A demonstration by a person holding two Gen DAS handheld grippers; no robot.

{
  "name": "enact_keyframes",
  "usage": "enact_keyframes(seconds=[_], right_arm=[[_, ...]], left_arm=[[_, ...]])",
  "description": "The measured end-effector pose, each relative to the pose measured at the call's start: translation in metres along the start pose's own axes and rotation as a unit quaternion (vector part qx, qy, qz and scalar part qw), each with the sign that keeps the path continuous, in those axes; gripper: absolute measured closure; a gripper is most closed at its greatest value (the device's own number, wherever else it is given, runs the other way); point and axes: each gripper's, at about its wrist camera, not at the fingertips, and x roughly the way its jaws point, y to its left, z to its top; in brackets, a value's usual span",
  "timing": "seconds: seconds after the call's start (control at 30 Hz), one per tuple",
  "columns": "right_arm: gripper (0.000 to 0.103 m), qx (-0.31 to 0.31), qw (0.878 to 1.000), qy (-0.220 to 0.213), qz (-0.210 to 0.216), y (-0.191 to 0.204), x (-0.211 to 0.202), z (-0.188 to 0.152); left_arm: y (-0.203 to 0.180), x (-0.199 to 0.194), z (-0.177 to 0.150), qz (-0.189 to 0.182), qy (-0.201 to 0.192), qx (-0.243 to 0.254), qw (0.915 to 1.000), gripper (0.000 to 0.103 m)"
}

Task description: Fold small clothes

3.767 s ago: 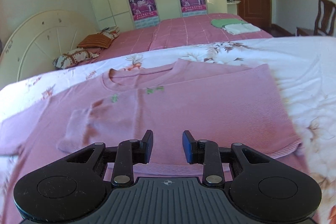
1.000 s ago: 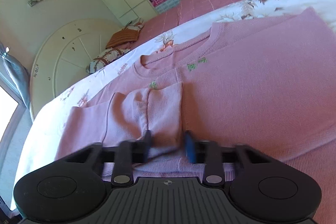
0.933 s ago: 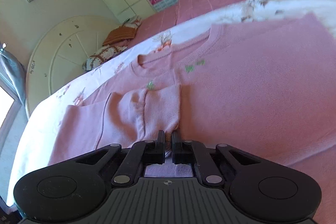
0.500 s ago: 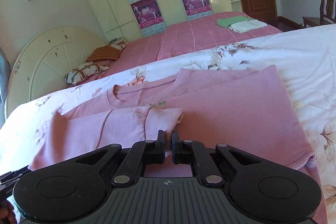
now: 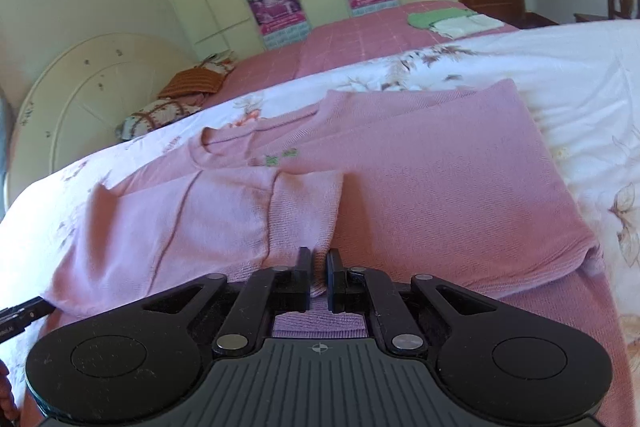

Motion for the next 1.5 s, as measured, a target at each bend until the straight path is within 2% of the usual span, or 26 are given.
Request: enact_keyframes(seconds=[0.07,0.1,0.13,0.27,0.4,0.43,0.47,0.5,0.57,0.63,0.67,0.77,0.83,0.93,1.0,1.1,1.2,1.23,1.27,1.3,1.33,1.4,1.5], right_arm=[[0.093,-0.006,1.000,-0.017,0.001,0.000,-0.005,0.012],[0.076,-0.003,1.000,-0.020,0.009,-0.002,-0.003,0.019],[0.071,0.003,1.000,-0.021,0.014,-0.005,0.003,0.026],[0.071,0.051,0.998,0.004,0.026,-0.019,0.043,0.045],[0.071,0.063,0.997,0.027,0.042,-0.023,0.066,0.049],[0.078,0.046,0.997,0.030,0.047,-0.019,0.068,0.049],[0.093,0.025,0.998,0.034,0.043,-0.015,0.069,0.049],[0.098,0.013,0.999,0.031,0.042,-0.011,0.068,0.048],[0.098,-0.004,1.000,-0.014,0.023,-0.009,0.053,0.045],[0.098,0.009,0.998,-0.061,0.009,-0.014,0.034,0.042],[0.098,0.008,0.998,-0.070,-0.003,-0.015,0.030,0.038],[0.098,-0.009,0.999,-0.034,-0.011,-0.014,0.043,0.027],[0.098,-0.002,0.999,-0.033,-0.009,-0.016,0.046,0.024],[0.098,0.001,1.000,-0.027,-0.012,-0.016,0.048,0.024],[0.098,-0.002,1.000,-0.020,-0.015,-0.017,0.050,0.025],[0.098,0.001,1.000,-0.016,-0.014,-0.022,0.051,0.025],[0.098,-0.004,1.000,-0.016,-0.014,-0.022,0.052,0.026],[0.095,-0.009,1.000,-0.016,-0.019,-0.020,0.049,0.028],[0.087,-0.010,0.999,-0.017,-0.027,-0.018,0.044,0.029],[0.070,-0.007,0.999,-0.024,-0.028,-0.017,0.037,0.030],[0.064,-0.003,0.999,-0.029,-0.017,-0.018,0.029,0.031],[0.064,0.013,1.000,-0.019,-0.002,-0.020,0.018,0.028],[0.064,0.048,0.998,0.005,0.036,-0.025,0.007,0.018]], left_arm=[[0.004,0.003,0.015,-0.009,-0.015,-0.015,0.9997,0.054],[0.003,0.010,0.023,-0.016,-0.016,-0.021,0.9995,0.055],[0.000,0.018,0.030,-0.024,-0.016,-0.026,0.9993,0.055],[-0.023,0.057,0.053,-0.062,-0.008,-0.031,0.9975,0.054],[-0.038,0.096,0.057,-0.069,0.022,-0.027,0.9970,0.055],[-0.039,0.101,0.057,-0.069,0.027,-0.025,0.9969,0.055],[-0.041,0.105,0.056,-0.069,0.029,-0.022,0.9969,0.055],[-0.042,0.108,0.054,-0.066,0.031,-0.019,0.9971,0.055],[-0.042,0.112,0.050,-0.064,0.034,-0.018,0.9972,0.054],[-0.042,0.115,0.046,-0.064,0.040,-0.014,0.9970,0.053],[-0.043,0.116,0.045,-0.061,0.042,-0.009,0.9972,0.053],[-0.051,0.114,0.052,-0.057,0.036,0.008,0.9977,0.052],[-0.059,0.116,0.057,-0.056,0.029,0.027,0.9976,0.048],[-0.063,0.135,0.060,-0.044,0.056,0.038,0.9967,0.047],[-0.065,0.142,0.055,-0.042,0.055,0.053,0.9962,0.047],[-0.073,0.141,0.050,-0.030,0.049,0.081,0.9951,0.047],[-0.074,0.137,0.052,-0.025,0.052,0.085,0.9947,0.047],[-0.076,0.132,0.053,-0.020,0.055,0.086,0.9946,0.047],[-0.077,0.124,0.054,-0.018,0.053,0.085,0.9948,0.047],[-0.078,0.114,0.054,-0.022,0.049,0.081,0.9953,0.047],[-0.078,0.104,0.052,-0.026,0.042,0.076,0.9959,0.046],[-0.078,0.083,0.043,-0.031,0.034,0.064,0.9969,0.045],[-0.077,0.068,0.023,-0.028,0.048,0.055,0.9969,0.045]])
